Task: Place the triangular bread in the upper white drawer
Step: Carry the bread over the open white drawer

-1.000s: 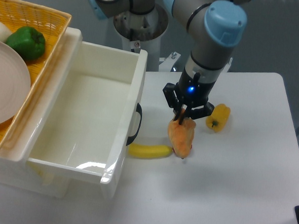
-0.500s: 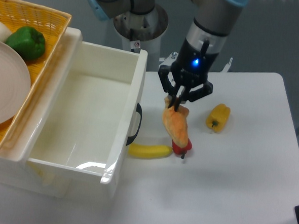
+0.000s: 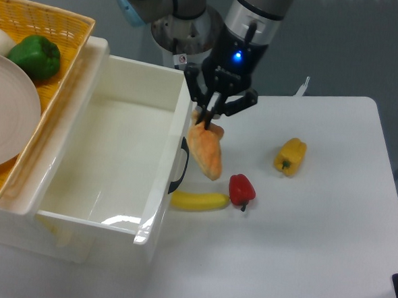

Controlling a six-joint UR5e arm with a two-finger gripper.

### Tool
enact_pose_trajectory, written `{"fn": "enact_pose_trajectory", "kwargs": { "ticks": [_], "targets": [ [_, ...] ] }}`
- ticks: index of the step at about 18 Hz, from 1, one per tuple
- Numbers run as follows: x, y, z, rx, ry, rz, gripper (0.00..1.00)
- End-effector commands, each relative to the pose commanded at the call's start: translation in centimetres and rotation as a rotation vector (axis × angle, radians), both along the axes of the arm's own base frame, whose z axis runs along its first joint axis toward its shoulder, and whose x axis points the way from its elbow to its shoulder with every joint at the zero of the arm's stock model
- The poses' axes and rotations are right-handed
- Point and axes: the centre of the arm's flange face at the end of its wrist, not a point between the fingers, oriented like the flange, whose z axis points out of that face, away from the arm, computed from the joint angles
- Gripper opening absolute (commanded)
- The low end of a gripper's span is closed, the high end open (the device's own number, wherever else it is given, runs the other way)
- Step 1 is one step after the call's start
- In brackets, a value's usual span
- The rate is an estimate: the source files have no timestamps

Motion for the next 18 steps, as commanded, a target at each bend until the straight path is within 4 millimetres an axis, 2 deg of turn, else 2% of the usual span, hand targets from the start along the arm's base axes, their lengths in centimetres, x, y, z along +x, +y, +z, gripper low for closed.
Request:
{"fn": "enact_pose_trajectory", "kwargs": {
  "ticks": [7,12,16,18],
  "targets": [
    [4.3,0.4,1.2,-0.014,-0.037,-0.056,0.19],
    [6.4,1.6,-0.3,-0.032,-0.06,-0.102,0.19],
    [6.8,2.2,-0.9,-0.04,-0.07,-0.117,0.25],
    [7.3,2.7,-1.2,-0.045,-0.07,-0.132,0.35]
  ]
}}
